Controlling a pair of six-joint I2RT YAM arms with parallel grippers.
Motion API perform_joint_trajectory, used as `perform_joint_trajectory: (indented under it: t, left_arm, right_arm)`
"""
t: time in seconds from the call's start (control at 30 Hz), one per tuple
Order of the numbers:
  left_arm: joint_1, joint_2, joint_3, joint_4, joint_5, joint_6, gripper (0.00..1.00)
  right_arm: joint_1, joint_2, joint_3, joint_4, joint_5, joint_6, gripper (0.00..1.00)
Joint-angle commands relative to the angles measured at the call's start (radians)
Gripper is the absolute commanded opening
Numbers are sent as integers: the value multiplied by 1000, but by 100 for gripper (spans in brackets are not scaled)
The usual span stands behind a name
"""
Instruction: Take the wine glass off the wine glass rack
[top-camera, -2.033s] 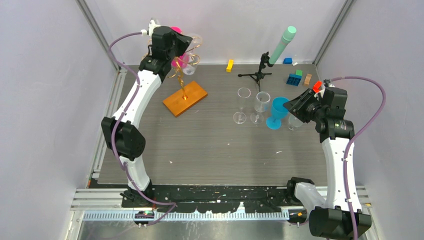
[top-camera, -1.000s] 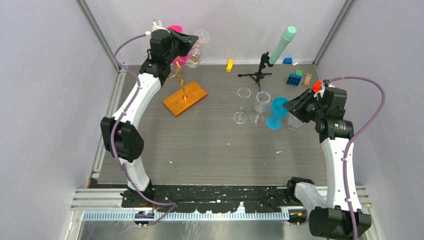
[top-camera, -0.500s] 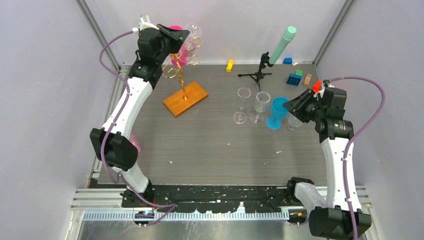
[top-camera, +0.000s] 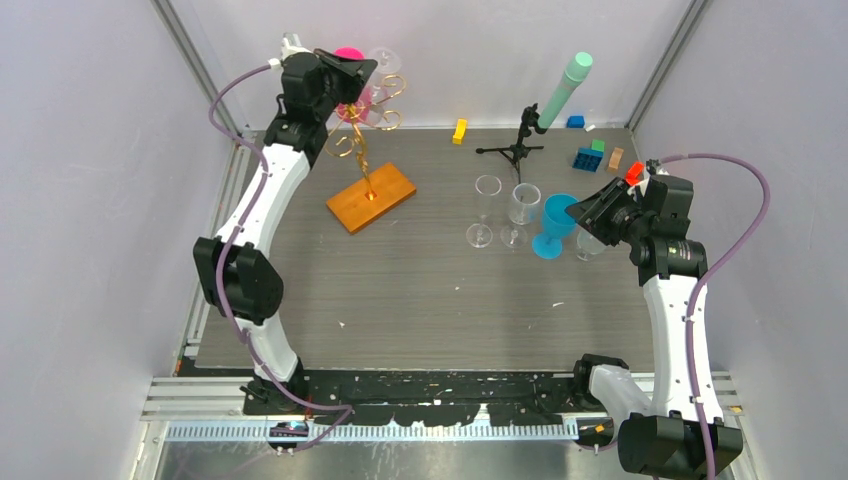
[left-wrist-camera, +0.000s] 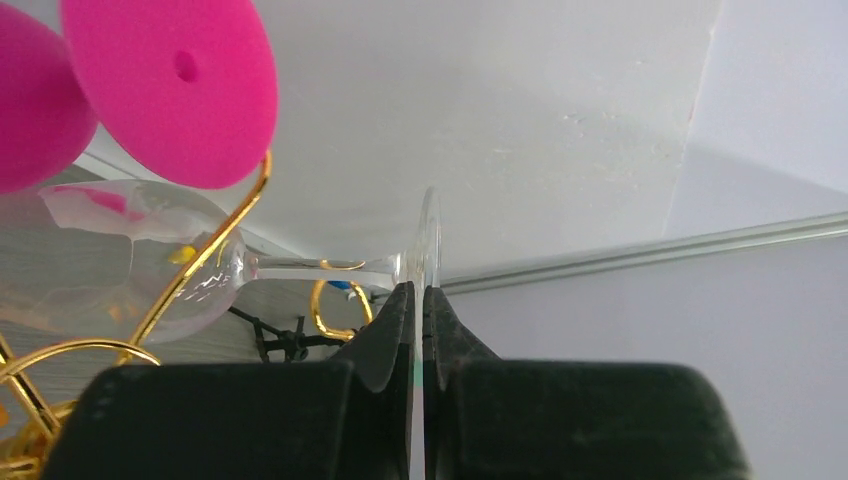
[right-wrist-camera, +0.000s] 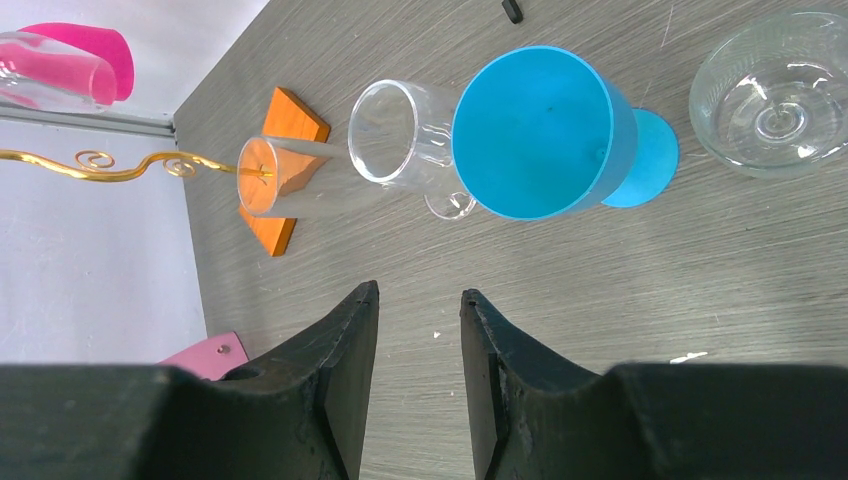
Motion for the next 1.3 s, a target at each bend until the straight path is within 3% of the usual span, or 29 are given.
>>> perform_joint_trajectory:
  t: [0.0,0.2,0.23,0.3,0.43,0.67,0.8,1.07,1.27]
  left_arm:
    - [12,6,47,128,4,-40,0]
    - [14,64,89,205,41,-71,0]
    - [14,81,110,208,58,-72,0]
    - [13,113,151,211,93,-80,0]
    - [14,160,187,260,164,-109,0]
    - [10,206,218,378,288,-188,0]
    - [1,204,227,440,355,-241,0]
    - [-38,105,113,554,405,-363,0]
    - [-84,-30,-51,567,405,-421,0]
  right_arm:
    - [5,-25,1,35,-15,1,41]
    - [5,-22,1,33,-15,-3,41]
    - [5,-22,0,33,-15,-5,49]
    - [5,-24,-1,32,-17,-7,43]
    - [5,-30,-4,36,-35,-8,45]
    - [5,-50,-19,80,-118,6,62]
    - [5,-65,-33,129,-165,37,67]
    - [5,-74,-65,255,-264,158,68]
    - [50,-98,-90,487,-322,232,68]
